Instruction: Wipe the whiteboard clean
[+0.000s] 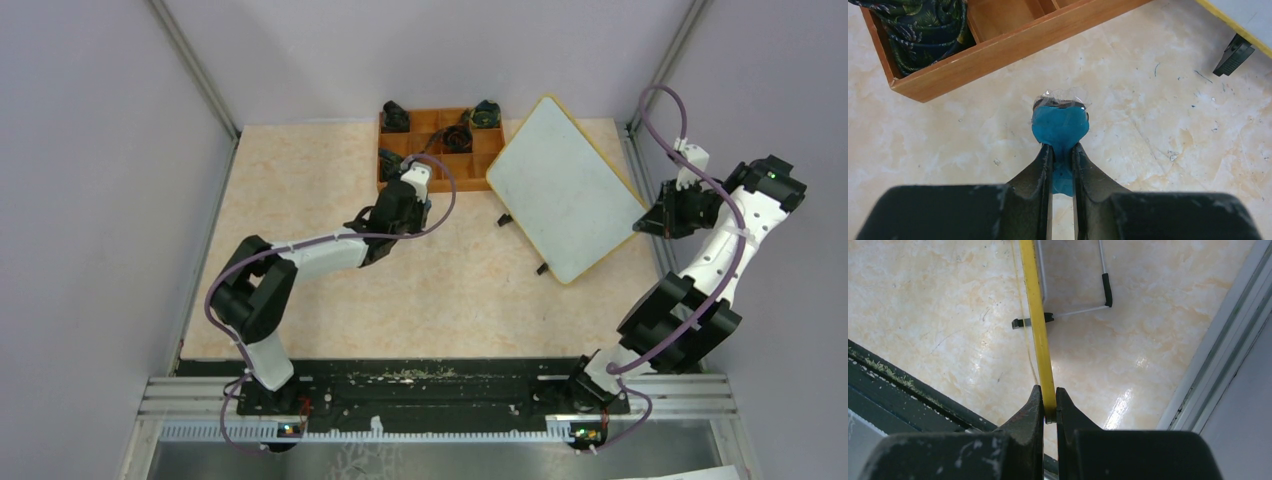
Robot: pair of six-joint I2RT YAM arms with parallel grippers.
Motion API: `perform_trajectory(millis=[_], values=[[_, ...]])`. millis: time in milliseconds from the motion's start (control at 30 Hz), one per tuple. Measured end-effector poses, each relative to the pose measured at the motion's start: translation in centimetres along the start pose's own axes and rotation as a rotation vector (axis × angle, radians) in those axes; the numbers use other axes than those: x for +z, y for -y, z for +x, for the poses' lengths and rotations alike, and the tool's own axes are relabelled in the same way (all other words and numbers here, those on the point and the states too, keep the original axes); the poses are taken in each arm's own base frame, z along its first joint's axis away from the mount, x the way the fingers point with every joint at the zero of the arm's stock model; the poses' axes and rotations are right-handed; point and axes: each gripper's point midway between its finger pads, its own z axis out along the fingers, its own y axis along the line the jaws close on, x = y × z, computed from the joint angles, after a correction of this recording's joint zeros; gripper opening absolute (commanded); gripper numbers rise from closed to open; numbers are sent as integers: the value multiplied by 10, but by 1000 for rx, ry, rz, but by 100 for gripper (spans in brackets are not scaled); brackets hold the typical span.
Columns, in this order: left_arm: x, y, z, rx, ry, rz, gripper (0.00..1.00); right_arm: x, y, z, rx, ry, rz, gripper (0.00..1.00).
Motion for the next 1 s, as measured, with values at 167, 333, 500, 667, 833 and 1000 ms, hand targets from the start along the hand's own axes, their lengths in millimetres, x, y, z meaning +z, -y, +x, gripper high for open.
perform_trajectory(millis=[167, 333, 500, 667, 833, 1000], values=[[-1, -1, 8, -2, -16, -3, 0, -1, 1, 1, -1, -7, 6, 0], [-1, -1, 10, -5, -19, -3, 0, -1, -1, 0, -3, -9, 6, 10], [-2, -1, 9, -5, -17, -3, 0, -1, 3, 1, -22, -27, 25, 21], [-2, -4, 11, -6, -23, -9, 0, -3, 8, 10, -32, -81, 55, 26], [-2, -9, 17, -7, -34, -17, 0, -4, 7, 13, -27, -97, 58, 30], [-3, -10, 19, -8, -40, -19, 0, -9, 6, 5, -33, -84, 66, 34]])
